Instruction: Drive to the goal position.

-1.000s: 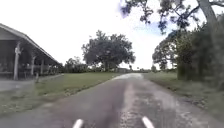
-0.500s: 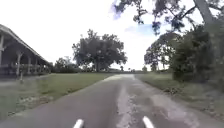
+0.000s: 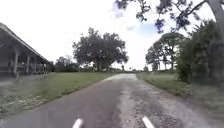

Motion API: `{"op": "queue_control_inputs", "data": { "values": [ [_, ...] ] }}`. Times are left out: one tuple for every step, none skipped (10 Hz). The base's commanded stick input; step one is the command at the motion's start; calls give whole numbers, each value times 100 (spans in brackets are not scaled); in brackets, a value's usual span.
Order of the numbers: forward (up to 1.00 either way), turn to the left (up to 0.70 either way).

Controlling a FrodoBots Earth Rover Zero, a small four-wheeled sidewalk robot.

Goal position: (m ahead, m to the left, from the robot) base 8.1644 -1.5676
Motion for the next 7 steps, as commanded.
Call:
{"op": "queue_control_inputs", "data": {
  "values": [
    [70,0],
    [70,0],
    [70,0],
    [70,0],
    [70,0],
    [70,0],
    [70,0]
  ]
}}
